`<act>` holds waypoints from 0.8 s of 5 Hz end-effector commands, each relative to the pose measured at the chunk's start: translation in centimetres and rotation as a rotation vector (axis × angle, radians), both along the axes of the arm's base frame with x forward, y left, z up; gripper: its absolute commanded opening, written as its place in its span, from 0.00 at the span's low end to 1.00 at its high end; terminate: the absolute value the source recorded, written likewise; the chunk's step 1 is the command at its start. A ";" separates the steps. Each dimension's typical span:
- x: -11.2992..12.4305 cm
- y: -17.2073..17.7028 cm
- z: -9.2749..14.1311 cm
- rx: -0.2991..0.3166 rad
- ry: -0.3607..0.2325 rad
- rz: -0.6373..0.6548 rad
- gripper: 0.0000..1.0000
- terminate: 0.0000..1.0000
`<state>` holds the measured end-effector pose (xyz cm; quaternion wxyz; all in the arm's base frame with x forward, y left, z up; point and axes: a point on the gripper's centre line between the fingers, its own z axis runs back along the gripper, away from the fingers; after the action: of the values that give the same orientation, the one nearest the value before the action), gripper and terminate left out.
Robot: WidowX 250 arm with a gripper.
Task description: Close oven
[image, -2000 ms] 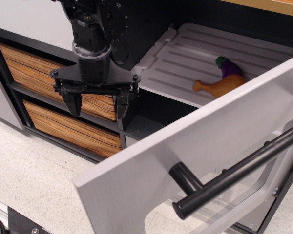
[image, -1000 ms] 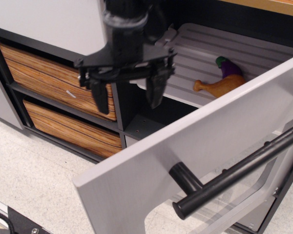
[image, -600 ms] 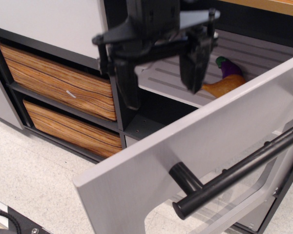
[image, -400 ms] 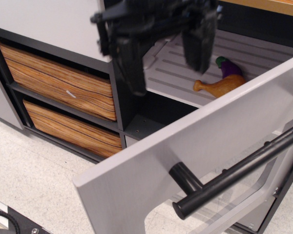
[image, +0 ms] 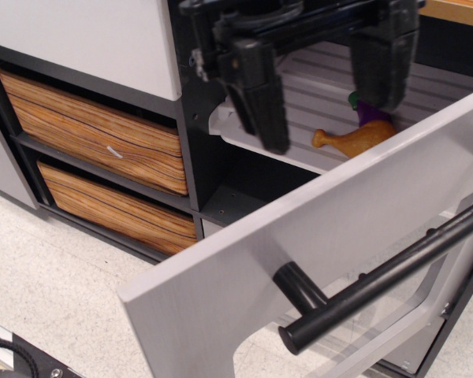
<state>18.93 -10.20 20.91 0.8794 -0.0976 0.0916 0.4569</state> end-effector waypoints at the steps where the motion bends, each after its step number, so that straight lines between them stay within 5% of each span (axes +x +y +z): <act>1: 0.2 -3.6 0.5 -0.086 -0.004 0.047 1.00 0.00; 4: 1.3 -4.0 -4.9 0.000 -0.017 0.086 1.00 0.00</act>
<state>19.47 -14.56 15.13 0.8592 -0.0945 0.0835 0.4958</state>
